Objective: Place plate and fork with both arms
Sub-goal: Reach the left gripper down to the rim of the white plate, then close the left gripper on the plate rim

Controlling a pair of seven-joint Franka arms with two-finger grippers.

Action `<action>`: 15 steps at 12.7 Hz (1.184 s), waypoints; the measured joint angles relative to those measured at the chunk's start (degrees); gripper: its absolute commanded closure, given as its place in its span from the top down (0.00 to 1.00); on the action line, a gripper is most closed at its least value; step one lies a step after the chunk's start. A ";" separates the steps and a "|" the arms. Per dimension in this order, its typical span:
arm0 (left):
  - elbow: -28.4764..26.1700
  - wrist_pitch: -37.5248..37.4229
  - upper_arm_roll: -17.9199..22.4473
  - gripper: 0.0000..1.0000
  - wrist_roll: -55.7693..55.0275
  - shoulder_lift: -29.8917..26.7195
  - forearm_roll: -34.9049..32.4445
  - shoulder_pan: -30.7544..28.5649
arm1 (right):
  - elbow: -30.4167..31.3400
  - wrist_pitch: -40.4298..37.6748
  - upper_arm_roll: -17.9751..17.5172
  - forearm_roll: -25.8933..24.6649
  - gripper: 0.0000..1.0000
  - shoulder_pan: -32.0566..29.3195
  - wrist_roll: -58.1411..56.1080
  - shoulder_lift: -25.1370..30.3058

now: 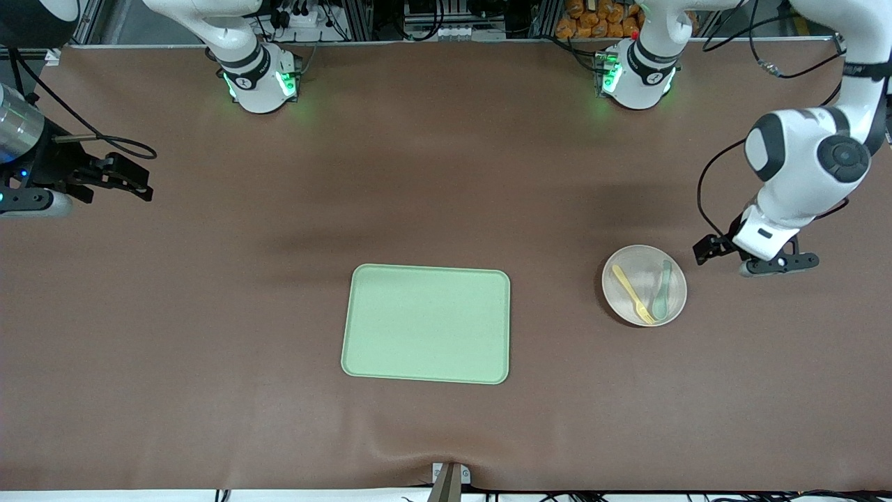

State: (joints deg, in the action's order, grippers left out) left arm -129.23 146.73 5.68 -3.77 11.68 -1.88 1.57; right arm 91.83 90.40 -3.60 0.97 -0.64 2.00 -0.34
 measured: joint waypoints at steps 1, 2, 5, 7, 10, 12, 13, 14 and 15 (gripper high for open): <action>0.46 1.75 0.00 0.91 0.01 2.86 0.00 -0.57 | 0.01 0.00 0.00 0.00 1.00 0.00 0.00 0.00; 1.24 2.64 -0.01 0.87 -0.01 5.30 0.24 -0.88 | 0.02 0.00 0.00 0.00 1.00 0.00 0.00 0.00; 3.70 2.89 -0.47 0.75 -0.02 9.46 5.50 -0.67 | 0.02 0.00 0.00 0.00 1.00 0.02 0.00 0.00; 4.11 2.88 -0.91 0.67 -0.03 10.25 6.50 -0.25 | 0.02 0.00 0.00 0.00 1.00 0.04 0.00 0.00; 4.44 2.88 -0.96 0.46 -0.03 11.34 6.57 -0.21 | 0.03 0.00 0.00 0.00 1.00 0.05 0.00 0.00; 4.74 2.88 -0.97 0.41 -0.06 12.01 6.78 -0.20 | 0.03 0.00 0.00 0.00 1.00 0.05 0.00 0.00; 4.87 2.88 -1.06 0.38 -0.06 12.32 7.73 -0.15 | 0.03 0.00 0.00 0.00 1.00 0.06 0.00 0.00; 5.11 2.88 -1.24 0.30 -0.06 12.67 8.94 -0.10 | 0.03 0.00 0.00 0.00 1.00 0.06 0.00 0.00; 5.43 2.88 -1.62 0.17 -0.06 13.04 9.77 -0.09 | 0.03 0.00 0.00 0.00 1.00 0.06 0.00 0.00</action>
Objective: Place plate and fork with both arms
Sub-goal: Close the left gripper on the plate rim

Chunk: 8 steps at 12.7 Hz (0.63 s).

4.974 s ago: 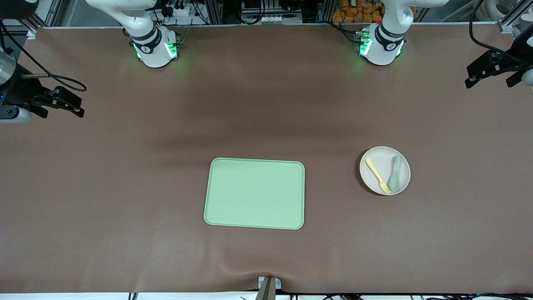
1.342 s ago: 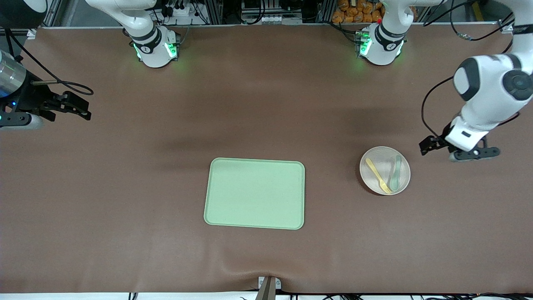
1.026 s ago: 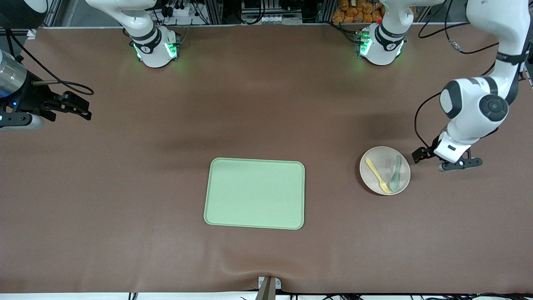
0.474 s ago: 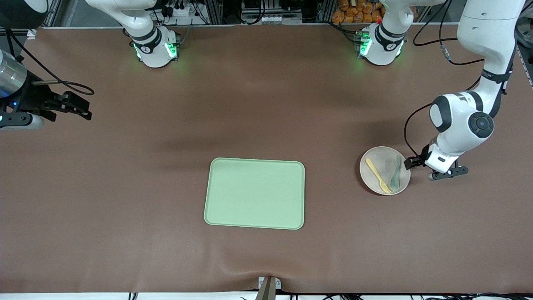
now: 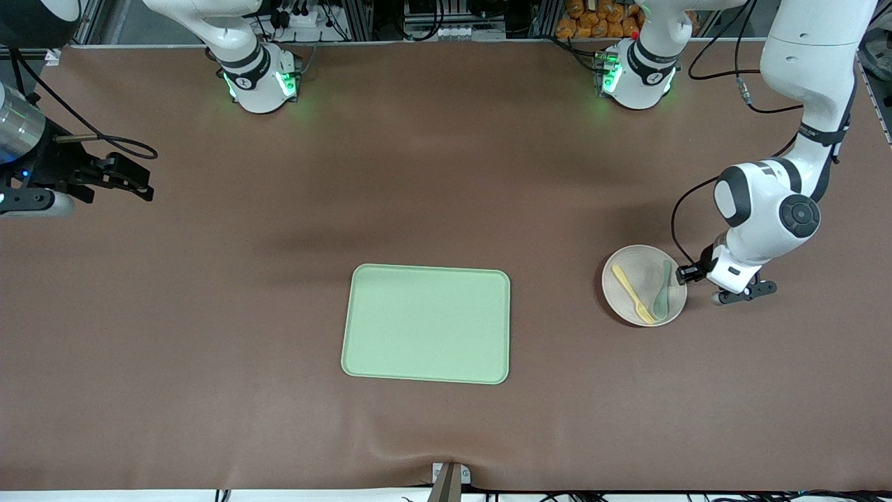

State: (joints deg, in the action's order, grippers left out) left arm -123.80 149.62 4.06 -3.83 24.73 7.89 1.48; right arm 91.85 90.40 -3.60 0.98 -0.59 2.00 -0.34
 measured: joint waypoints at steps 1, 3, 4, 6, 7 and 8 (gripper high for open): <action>0.41 0.00 -0.37 0.00 0.00 0.43 0.44 0.01 | 0.00 0.00 0.00 0.00 1.00 0.01 0.00 0.00; 1.42 -0.03 -0.94 0.00 0.00 1.00 0.74 0.03 | 0.00 0.00 0.00 0.00 1.00 0.05 0.00 0.00; 2.00 -0.11 -1.20 0.00 0.00 0.92 0.77 0.05 | 0.00 0.00 0.00 0.00 1.00 0.07 0.00 0.00; 2.58 -0.14 -1.75 0.00 0.00 0.99 0.78 0.05 | 0.00 0.00 0.00 0.00 1.00 0.09 0.00 0.00; 2.91 -0.15 -2.07 0.00 0.00 0.97 0.78 -0.02 | 0.00 0.00 0.00 0.00 1.00 0.09 0.00 0.00; 3.47 -0.25 -2.69 0.00 0.00 0.87 0.79 -0.14 | 0.01 0.00 0.00 0.00 1.00 0.09 0.00 0.00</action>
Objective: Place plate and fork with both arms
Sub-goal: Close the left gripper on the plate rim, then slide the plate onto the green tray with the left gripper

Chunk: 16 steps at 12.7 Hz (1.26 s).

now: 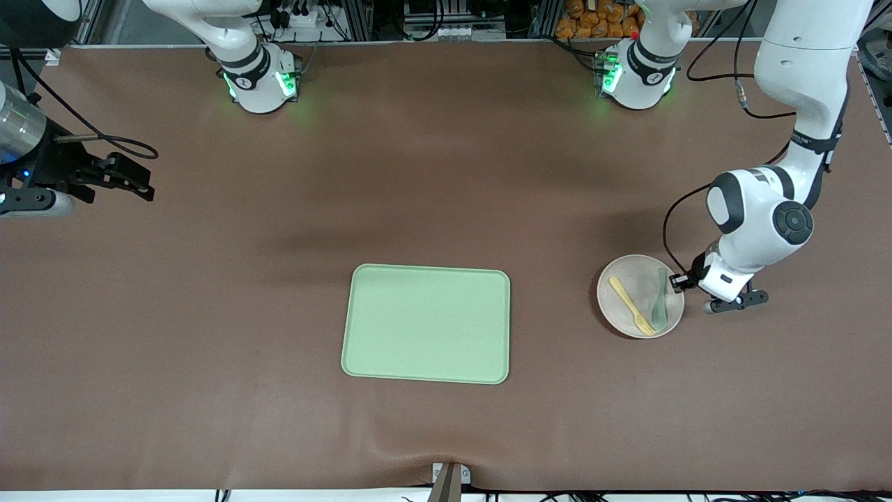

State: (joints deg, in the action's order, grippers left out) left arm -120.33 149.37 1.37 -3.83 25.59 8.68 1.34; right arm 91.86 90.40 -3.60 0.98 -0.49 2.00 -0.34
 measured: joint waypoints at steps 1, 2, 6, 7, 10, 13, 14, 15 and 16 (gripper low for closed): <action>0.92 -0.54 -0.82 0.00 0.00 -0.29 0.11 -0.07 | 0.01 0.00 0.00 0.00 1.00 0.00 0.00 0.00; 2.40 -2.15 -1.94 0.00 -0.14 -0.88 0.73 -0.09 | 0.01 0.00 0.00 0.00 1.00 0.01 0.00 0.00; 10.64 -9.70 -8.66 0.00 -4.38 -2.75 3.87 0.43 | 0.03 0.00 0.00 0.00 1.00 0.02 0.00 -0.01; 12.49 -10.71 -10.29 0.00 -6.26 -2.71 3.88 0.99 | 0.03 0.00 0.00 0.00 1.00 0.03 0.00 -0.01; 16.69 -11.39 -11.93 0.00 -13.94 -0.11 3.88 6.82 | 0.08 0.00 0.00 0.00 1.00 0.03 0.00 -0.08; 23.58 -11.25 -11.77 0.00 -22.95 7.20 3.69 14.74 | 0.15 0.00 0.00 0.00 1.00 0.05 0.00 -0.18; 25.97 -11.20 -11.69 0.00 -23.71 9.81 3.55 16.16 | 0.17 0.01 0.01 0.01 1.00 0.05 0.00 -0.22; 28.06 -11.12 -11.61 0.00 -23.80 12.14 3.53 16.83 | 0.22 0.01 0.01 0.01 1.00 0.05 0.00 -0.32; 30.01 -11.00 -11.59 0.00 -23.80 14.29 3.50 17.10 | 0.28 0.01 0.01 0.01 1.00 0.05 0.00 -0.53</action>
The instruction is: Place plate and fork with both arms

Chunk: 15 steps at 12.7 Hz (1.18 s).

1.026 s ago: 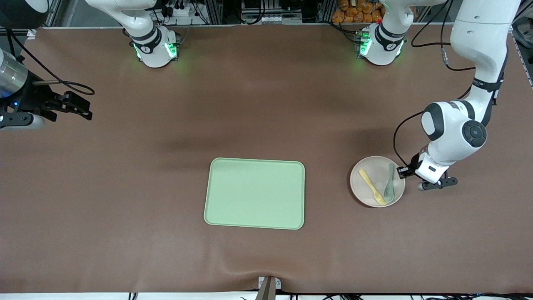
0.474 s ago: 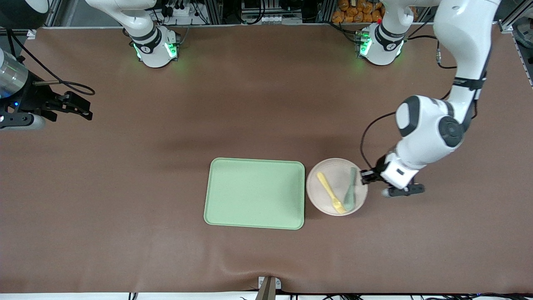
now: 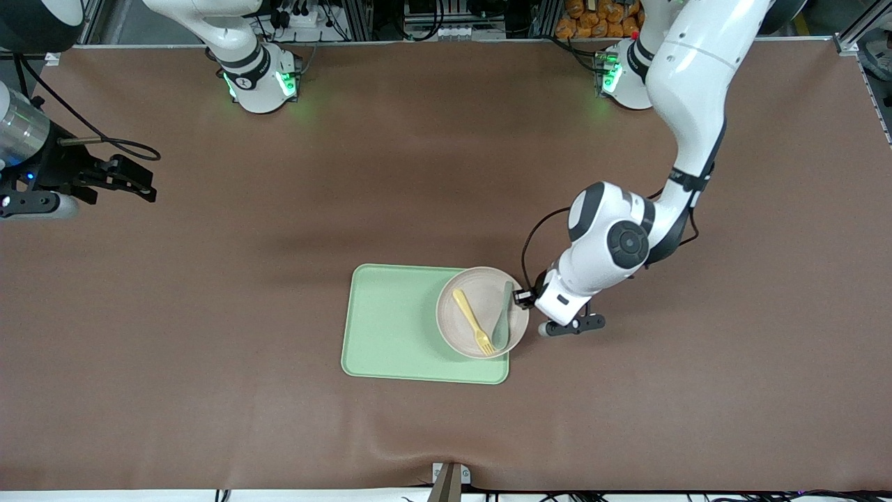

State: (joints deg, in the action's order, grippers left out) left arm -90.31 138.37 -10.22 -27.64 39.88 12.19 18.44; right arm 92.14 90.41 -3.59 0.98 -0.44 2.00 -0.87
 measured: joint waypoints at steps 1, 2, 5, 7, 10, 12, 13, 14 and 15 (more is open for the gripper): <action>1.78 0.31 0.01 0.00 0.00 1.95 -0.06 0.13 | 0.02 0.00 -0.01 0.01 1.00 0.05 0.00 -0.32; 3.00 1.22 0.02 0.00 0.00 3.55 -0.17 0.31 | 0.02 0.01 -0.03 0.03 1.00 0.30 0.00 -0.68; 4.26 6.19 0.05 0.00 0.00 7.27 -0.26 1.30 | 0.02 0.24 -0.13 0.16 1.00 2.62 -0.03 -2.09; 4.63 8.39 0.05 0.99 0.00 8.76 -0.26 1.88 | 0.01 0.98 -0.21 1.96 1.00 4.86 -0.03 -3.32; 5.62 8.78 0.05 1.00 -1.22 8.91 -0.26 2.58 | -0.14 6.57 -0.30 6.76 1.00 7.48 0.01 -7.48; 6.57 8.78 0.08 1.00 -2.63 8.31 -0.26 3.04 | -0.32 11.38 -0.32 8.08 1.00 9.49 0.01 -11.25; 6.99 8.65 0.17 1.00 -2.88 7.51 -0.26 2.98 | -0.44 13.35 -0.33 8.25 1.00 10.81 0.01 -12.89; 7.43 7.79 0.41 1.00 -2.98 6.28 -0.26 2.78 | -0.55 15.34 -0.34 8.37 1.00 12.32 0.04 -14.46; 7.94 5.77 0.94 1.00 -3.08 4.52 -0.26 2.49 | -0.67 17.48 -0.35 8.43 1.00 13.93 0.12 -16.00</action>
State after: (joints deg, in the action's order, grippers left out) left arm -82.38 144.14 -9.28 -30.71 44.40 11.93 20.93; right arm 91.47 107.89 -3.94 9.42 13.49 2.11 -16.87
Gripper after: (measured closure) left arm 0.119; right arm 0.000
